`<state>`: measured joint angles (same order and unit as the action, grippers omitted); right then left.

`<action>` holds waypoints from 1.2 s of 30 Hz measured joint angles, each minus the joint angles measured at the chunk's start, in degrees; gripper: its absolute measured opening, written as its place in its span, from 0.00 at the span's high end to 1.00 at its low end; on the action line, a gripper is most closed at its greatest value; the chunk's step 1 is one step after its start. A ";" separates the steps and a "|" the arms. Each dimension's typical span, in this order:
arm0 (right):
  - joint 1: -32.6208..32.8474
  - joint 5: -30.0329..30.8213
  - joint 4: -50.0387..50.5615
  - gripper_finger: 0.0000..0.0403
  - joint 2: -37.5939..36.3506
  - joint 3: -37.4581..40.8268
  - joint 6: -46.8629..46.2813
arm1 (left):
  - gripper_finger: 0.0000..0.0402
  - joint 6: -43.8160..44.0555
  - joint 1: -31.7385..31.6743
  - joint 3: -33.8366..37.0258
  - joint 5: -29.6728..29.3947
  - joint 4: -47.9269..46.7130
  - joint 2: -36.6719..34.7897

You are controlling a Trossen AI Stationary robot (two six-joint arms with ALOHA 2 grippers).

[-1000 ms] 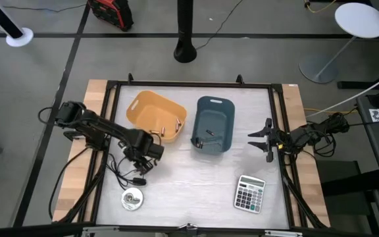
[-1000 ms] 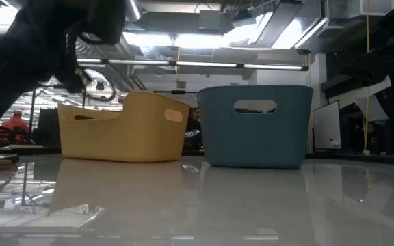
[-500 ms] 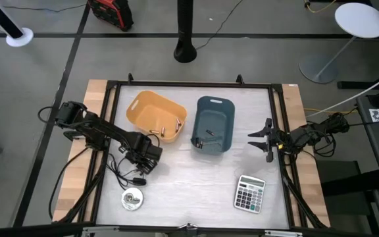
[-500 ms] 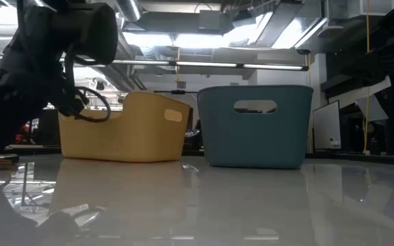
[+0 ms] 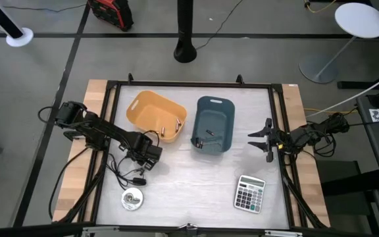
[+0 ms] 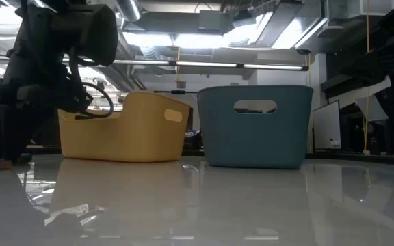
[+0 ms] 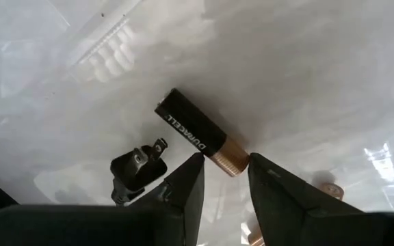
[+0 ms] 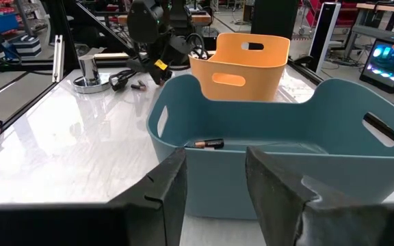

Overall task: Sort batteries
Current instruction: Put the black battery into the blue bin

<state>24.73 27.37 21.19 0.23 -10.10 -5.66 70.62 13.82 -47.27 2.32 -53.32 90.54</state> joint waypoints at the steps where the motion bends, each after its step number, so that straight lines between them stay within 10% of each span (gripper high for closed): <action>1: 0.02 -0.02 0.02 0.64 0.00 -0.01 -0.01 | 0.73 -0.06 0.00 0.00 0.00 0.00 0.00; 24: 0.00 -0.02 0.02 0.64 0.00 0.01 -0.01 | 0.73 -2.02 -3.03 -0.07 8.33 -0.02 -1.13; 36: 0.01 0.00 0.00 0.64 0.02 0.00 0.01 | 0.73 2.52 -3.80 -0.07 0.61 -0.36 -11.66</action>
<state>24.74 27.37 21.19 0.25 -10.09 -5.66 73.15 10.02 -47.33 2.93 -53.68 78.88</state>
